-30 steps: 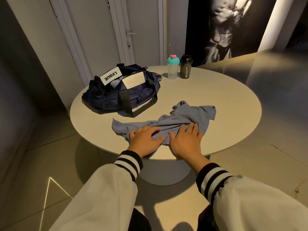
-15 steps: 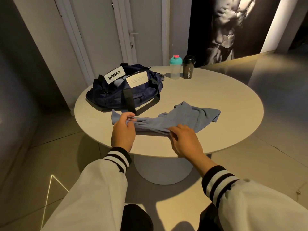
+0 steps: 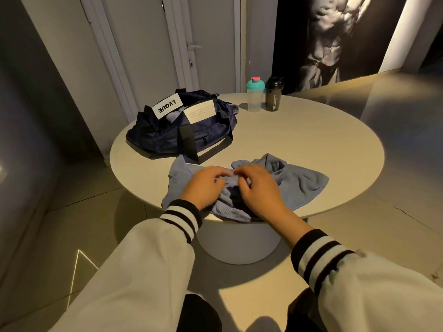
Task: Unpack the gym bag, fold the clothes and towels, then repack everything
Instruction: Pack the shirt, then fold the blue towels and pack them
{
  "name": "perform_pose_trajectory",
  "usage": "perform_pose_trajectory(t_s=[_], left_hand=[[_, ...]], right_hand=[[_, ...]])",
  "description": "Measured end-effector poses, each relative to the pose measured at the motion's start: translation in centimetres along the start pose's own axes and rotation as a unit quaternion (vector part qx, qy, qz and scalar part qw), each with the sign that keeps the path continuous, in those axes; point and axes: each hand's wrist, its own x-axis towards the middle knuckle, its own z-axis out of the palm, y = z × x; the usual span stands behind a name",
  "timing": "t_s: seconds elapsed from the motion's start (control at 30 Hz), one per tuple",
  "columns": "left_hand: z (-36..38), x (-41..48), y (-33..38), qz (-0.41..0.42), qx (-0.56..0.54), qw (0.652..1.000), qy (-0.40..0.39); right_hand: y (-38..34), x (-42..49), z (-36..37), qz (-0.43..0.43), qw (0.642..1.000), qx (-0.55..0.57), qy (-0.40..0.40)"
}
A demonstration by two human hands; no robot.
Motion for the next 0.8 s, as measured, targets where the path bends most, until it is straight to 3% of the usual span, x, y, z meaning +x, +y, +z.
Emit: perform_pose_trajectory(t_s=[0.03, 0.1, 0.2, 0.27, 0.37, 0.53, 0.6, 0.7, 0.8], left_hand=[[1.0, 0.2, 0.6, 0.002, -0.011, 0.998, -0.062], [2.9, 0.3, 1.1, 0.01, 0.037, 0.993, -0.112], [4.6, 0.9, 0.9, -0.002, 0.159, 0.98, -0.122], [4.9, 1.1, 0.8, -0.009, 0.2, 0.973, -0.113], [5.5, 1.1, 0.6, -0.016, 0.209, 0.975, -0.081], [6.1, 0.6, 0.7, -0.035, 0.196, 0.98, -0.029], [6.2, 0.5, 0.4, -0.039, 0.177, 0.983, 0.002], [6.0, 0.1, 0.3, -0.024, 0.162, 0.981, 0.102], [6.2, -0.4, 1.7, 0.081, 0.191, 0.967, 0.149]], right_hand=[[0.6, 0.5, -0.1, 0.026, 0.999, -0.04, 0.012], [2.3, 1.0, 0.0, 0.086, 0.986, -0.14, -0.032], [4.4, 0.6, -0.4, 0.179, 0.95, -0.199, -0.159], [5.0, 0.4, -0.8, 0.177, 0.944, -0.224, -0.167], [5.3, 0.8, -1.3, 0.12, 0.962, -0.218, -0.116], [5.9, 2.1, -2.2, 0.176, 0.983, -0.054, 0.018], [6.4, 1.9, -2.6, 0.177, 0.982, -0.055, 0.02], [7.9, 1.2, -2.8, 0.189, 0.968, -0.167, -0.014], [8.3, 0.4, -2.9, 0.194, 0.961, -0.18, -0.084]])
